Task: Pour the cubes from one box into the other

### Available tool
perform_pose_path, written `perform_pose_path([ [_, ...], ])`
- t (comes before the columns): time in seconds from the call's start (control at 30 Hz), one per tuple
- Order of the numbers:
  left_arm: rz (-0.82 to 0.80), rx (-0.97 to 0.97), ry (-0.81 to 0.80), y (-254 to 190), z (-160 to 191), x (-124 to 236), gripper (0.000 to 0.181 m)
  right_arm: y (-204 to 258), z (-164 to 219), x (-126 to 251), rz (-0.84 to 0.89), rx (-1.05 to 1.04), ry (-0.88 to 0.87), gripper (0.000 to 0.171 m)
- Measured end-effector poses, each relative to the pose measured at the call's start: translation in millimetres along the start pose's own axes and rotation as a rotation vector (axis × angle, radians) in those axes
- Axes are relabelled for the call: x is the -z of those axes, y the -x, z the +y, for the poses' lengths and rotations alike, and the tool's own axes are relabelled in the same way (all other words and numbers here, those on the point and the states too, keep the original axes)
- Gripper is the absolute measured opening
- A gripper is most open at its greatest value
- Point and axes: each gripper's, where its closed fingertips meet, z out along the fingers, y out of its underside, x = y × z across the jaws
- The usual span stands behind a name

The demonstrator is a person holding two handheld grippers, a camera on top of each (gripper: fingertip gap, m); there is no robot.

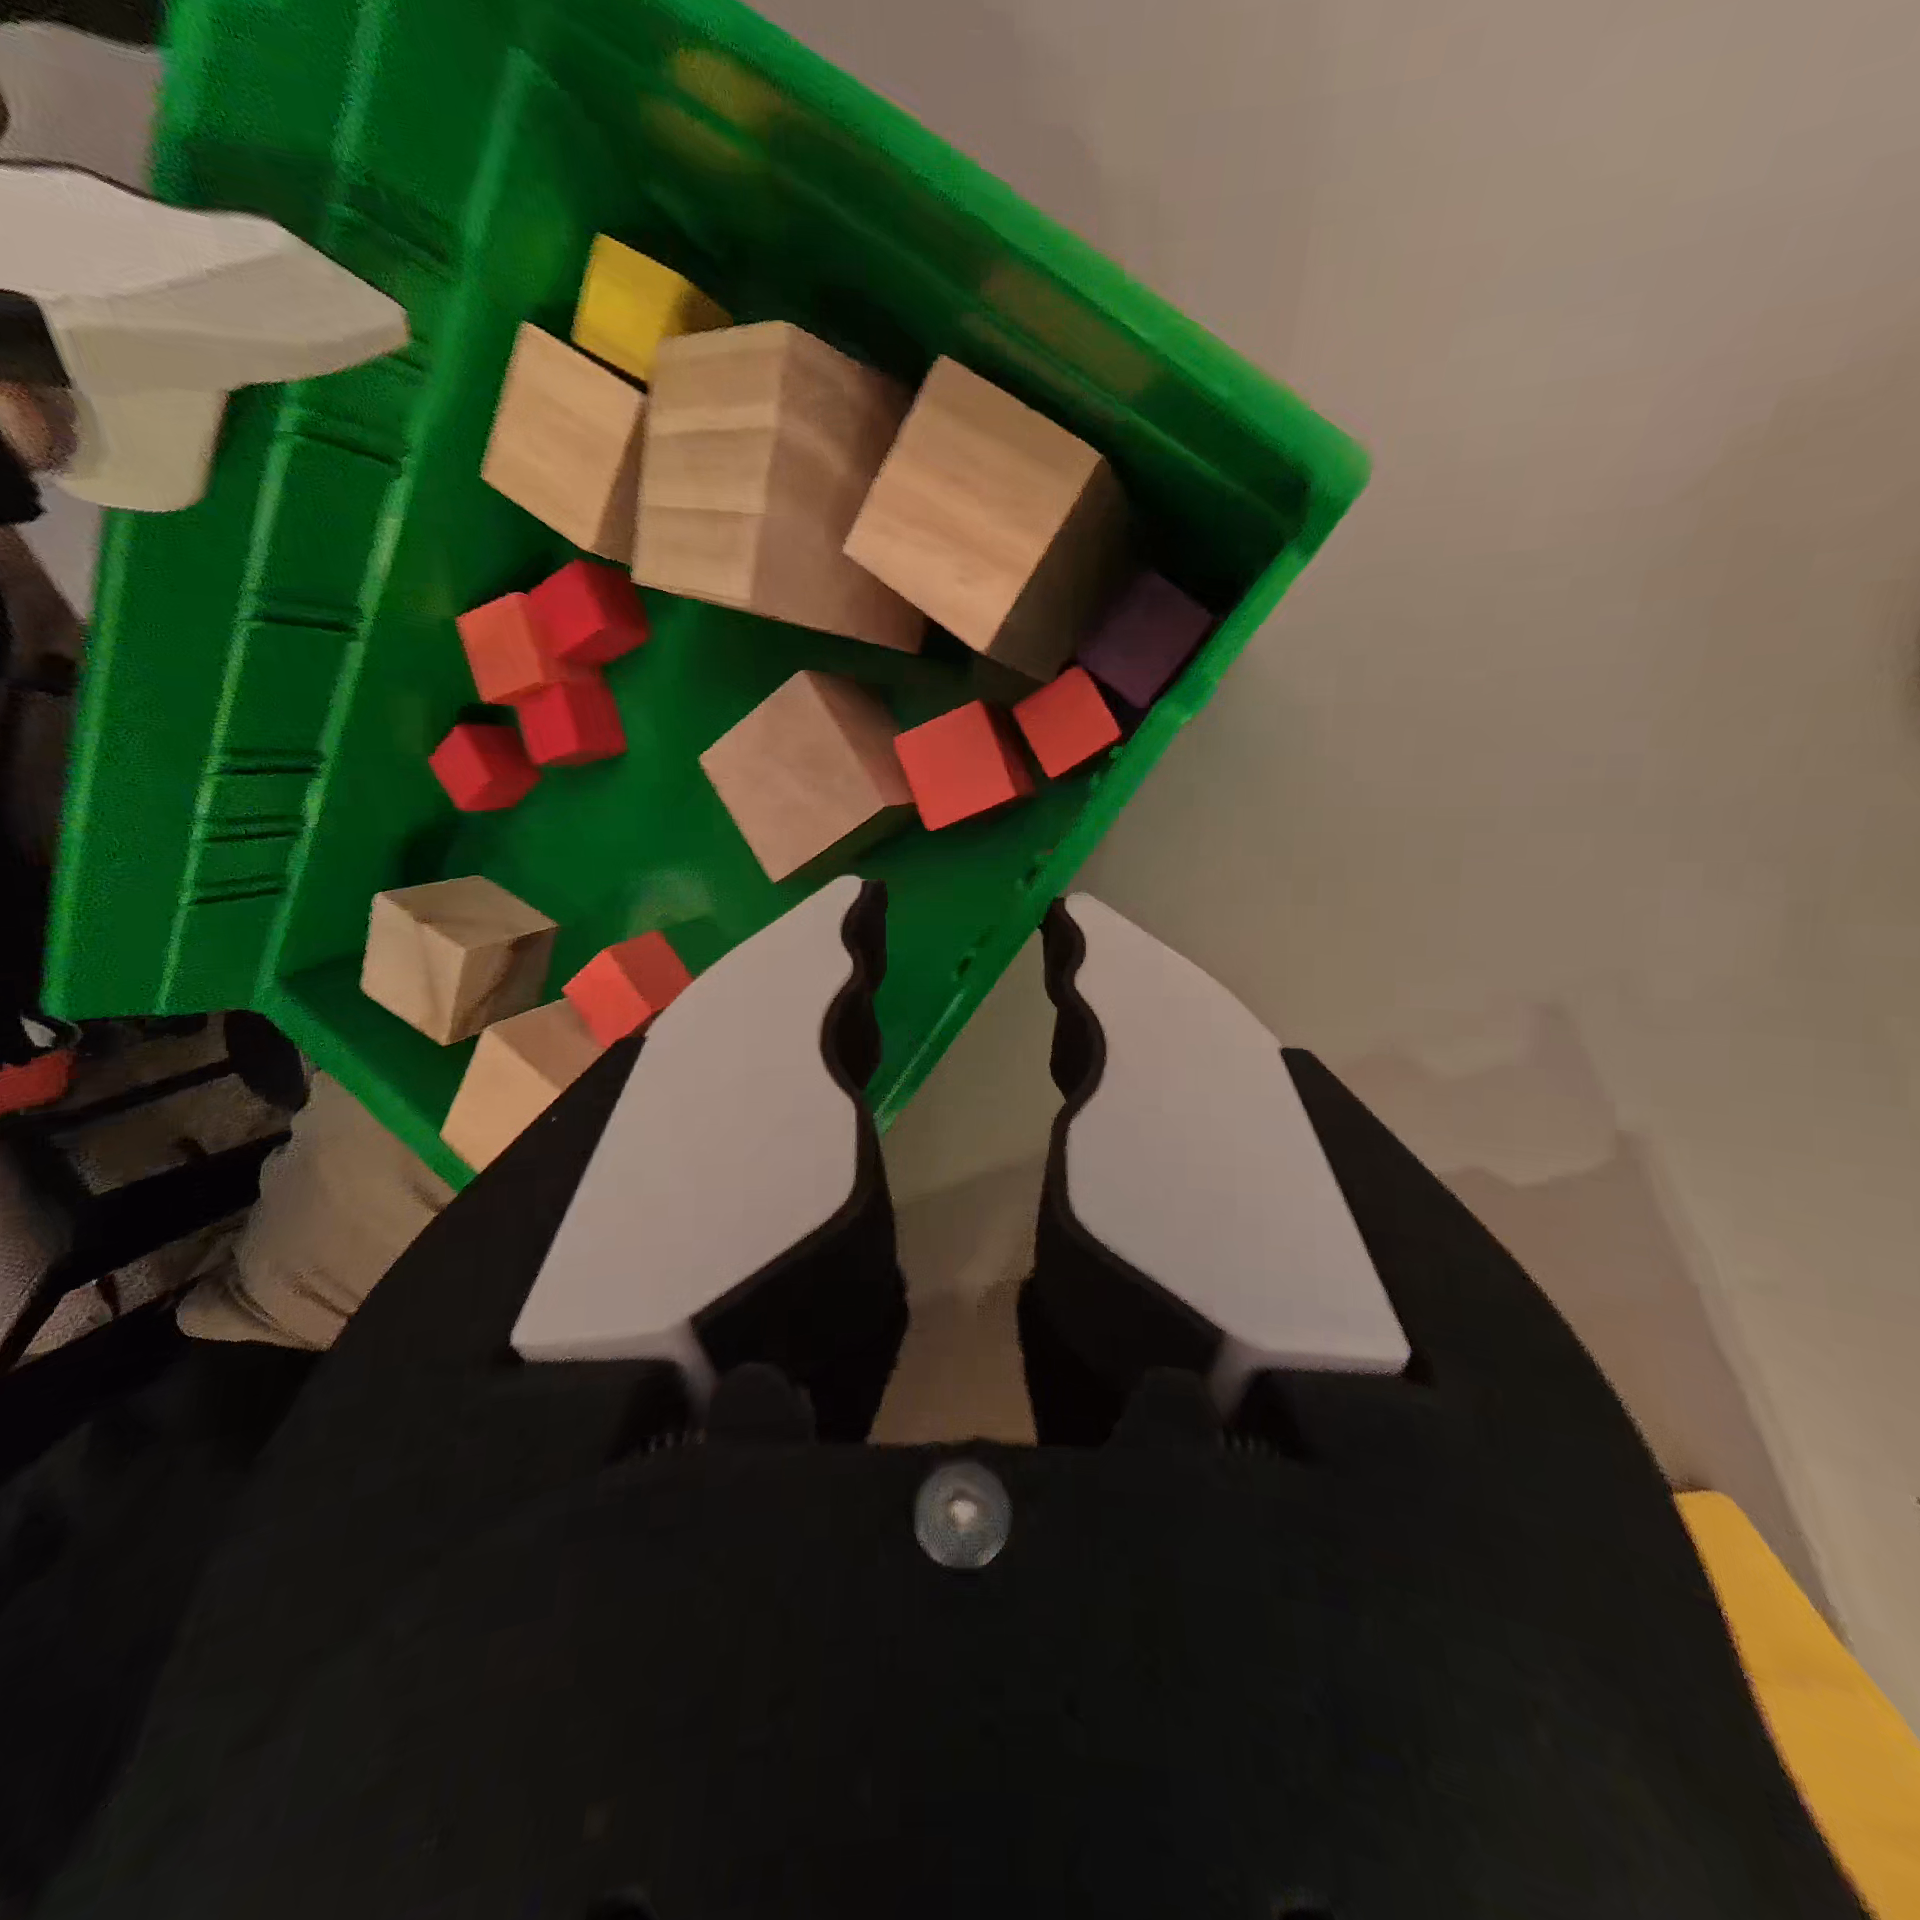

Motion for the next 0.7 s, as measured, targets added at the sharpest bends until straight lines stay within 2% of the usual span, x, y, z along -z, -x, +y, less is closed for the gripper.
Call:
perform_pose_path([
  [0.1, 0.019, 0.008, 0.048, 0.7, 5.5, -16.6, 0.020, -7.0, 1.2, -11.4, 0.006, -0.015, 0.067, 0.007],
  [0.2, 0.008, 0.018, 0.041, 7.3, -0.1, -19.4, 0.012, -5.7, 1.6, -13.5, -0.033, -0.029, 0.086, 0.007],
  [0.33, 0.018, 0.006, 0.021, 8.1, -8.4, -17.5, 0.006, -6.6, 5.8, -12.8, 0.020, 0.020, 0.097, 0.005],
  [0.43, 0.001, -0.029, 0.008, 4.8, -17.4, -12.3, 0.005, -5.8, 7.8, -7.7, -0.017, -0.003, 0.050, 0.005],
  [0.7, 0.004, -0.123, -0.068, -33.6, -77.5, 24.8, 0.005, -22.9, 11.1, 54.3, -0.043, -0.061, -0.076, 0.005],
])
